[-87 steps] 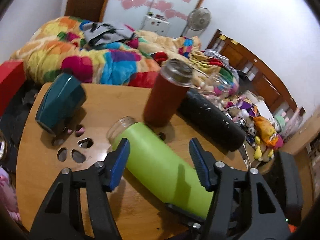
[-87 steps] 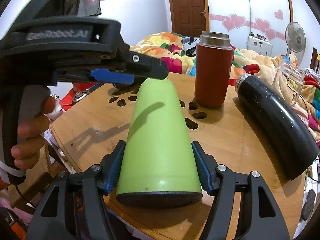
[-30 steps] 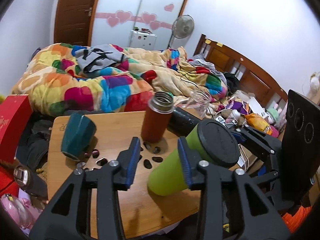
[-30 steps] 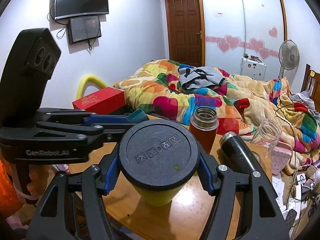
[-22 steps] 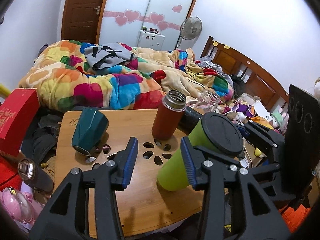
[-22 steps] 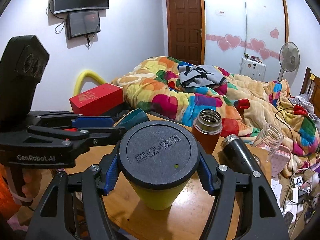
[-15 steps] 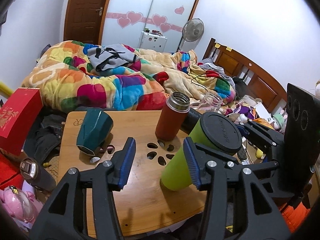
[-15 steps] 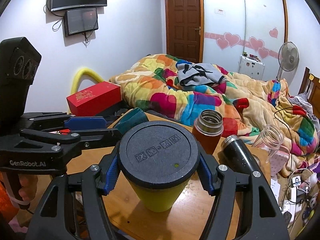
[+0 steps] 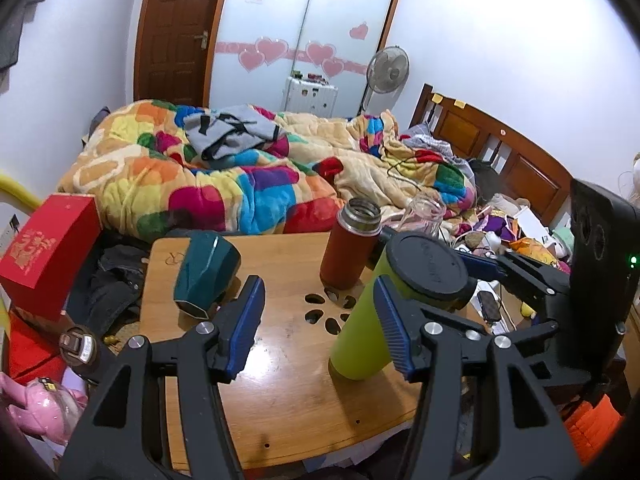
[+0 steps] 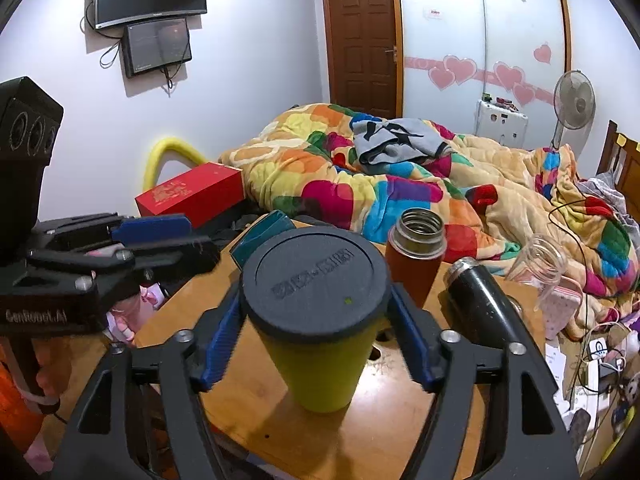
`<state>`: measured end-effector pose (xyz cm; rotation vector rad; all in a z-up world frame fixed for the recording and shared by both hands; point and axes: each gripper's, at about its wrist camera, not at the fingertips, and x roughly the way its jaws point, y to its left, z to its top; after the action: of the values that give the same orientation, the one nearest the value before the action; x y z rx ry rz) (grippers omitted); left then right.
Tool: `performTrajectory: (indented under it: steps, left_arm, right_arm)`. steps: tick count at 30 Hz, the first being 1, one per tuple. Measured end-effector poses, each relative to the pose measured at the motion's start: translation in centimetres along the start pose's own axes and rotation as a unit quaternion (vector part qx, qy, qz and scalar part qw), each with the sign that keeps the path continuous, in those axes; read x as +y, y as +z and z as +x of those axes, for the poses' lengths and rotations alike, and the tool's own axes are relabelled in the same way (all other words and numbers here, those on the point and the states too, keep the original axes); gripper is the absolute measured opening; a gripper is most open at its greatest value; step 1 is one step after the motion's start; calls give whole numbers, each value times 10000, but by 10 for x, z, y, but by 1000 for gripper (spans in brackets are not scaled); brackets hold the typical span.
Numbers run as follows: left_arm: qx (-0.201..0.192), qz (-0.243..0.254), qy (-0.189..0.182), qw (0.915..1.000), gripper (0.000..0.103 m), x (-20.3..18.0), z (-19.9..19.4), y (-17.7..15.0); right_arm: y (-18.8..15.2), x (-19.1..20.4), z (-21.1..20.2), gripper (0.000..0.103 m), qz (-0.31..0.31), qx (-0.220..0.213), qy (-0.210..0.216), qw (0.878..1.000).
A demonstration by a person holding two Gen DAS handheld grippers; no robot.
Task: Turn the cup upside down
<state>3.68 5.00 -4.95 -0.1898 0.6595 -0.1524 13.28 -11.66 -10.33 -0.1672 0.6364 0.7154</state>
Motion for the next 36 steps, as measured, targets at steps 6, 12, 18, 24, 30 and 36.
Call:
performTrajectory:
  steps: [6,12,18,24,30,36]
  left_arm:
    - [-439,110,74,9989,71,-15,-36,3]
    - [-864,290,260,9955,98,-38,-67,4]
    - [-1118,457,520,9913,102,-58,-88,2]
    - [-1246,541,675,9884,103,-70,-99,-6]
    - [-1378,543,639,9869,103,-78,-106,-10]
    - [-1408,569,634,9864,103,-82,-107,-9]
  right_arm:
    - [1,-5,-48,88,110,-444,-263,9986]
    - [9,-11,-94,103,264,-900,-597,9938]
    - [9,-11,-123,103,344,-1072,-775,9906]
    - [3,-12,-136,103,469,-1023,-806,9904]
    - [-5,-9,-147,103,469,-1095,-942,9884]
    - [-6,-13,-149,103,518,-1112,-952,9879]
